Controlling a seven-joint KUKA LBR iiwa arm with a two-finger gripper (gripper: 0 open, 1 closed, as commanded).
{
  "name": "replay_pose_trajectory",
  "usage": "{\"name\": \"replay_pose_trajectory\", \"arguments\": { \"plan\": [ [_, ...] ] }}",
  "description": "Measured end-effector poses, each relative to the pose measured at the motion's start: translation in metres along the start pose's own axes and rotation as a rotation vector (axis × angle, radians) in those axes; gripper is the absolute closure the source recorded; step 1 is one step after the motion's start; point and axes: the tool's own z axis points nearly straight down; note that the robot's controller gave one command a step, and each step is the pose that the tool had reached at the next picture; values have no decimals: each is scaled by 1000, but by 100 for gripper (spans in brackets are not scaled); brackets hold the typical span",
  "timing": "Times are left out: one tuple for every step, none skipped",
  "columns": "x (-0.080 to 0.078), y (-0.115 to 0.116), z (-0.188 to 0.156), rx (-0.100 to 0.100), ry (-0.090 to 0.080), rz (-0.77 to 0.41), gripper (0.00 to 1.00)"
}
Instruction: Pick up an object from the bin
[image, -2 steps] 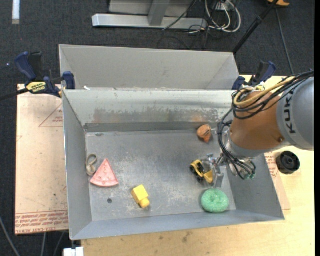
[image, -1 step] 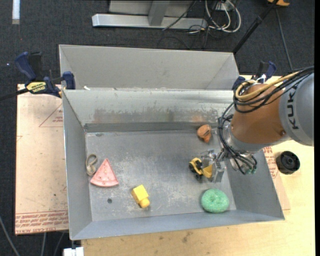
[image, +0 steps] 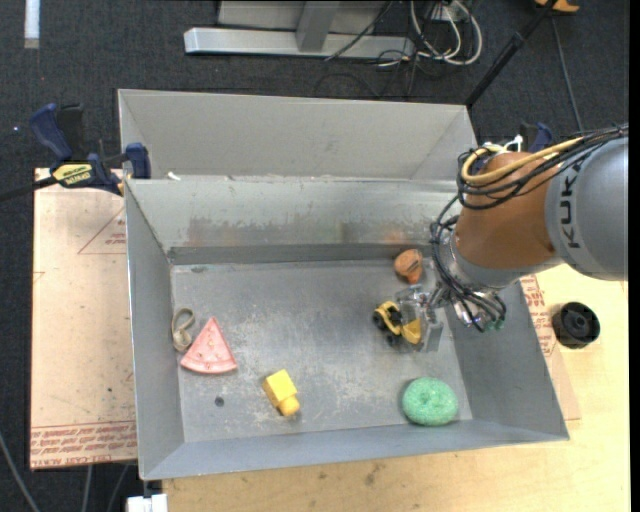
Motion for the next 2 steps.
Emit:
{"name": "replay_pose_trajectory", "arguments": {
  "plan": [
    [-14,-20,4,1,-13,6,100],
    [-15,-20,4,4,-18,5,100]
  ]
}}
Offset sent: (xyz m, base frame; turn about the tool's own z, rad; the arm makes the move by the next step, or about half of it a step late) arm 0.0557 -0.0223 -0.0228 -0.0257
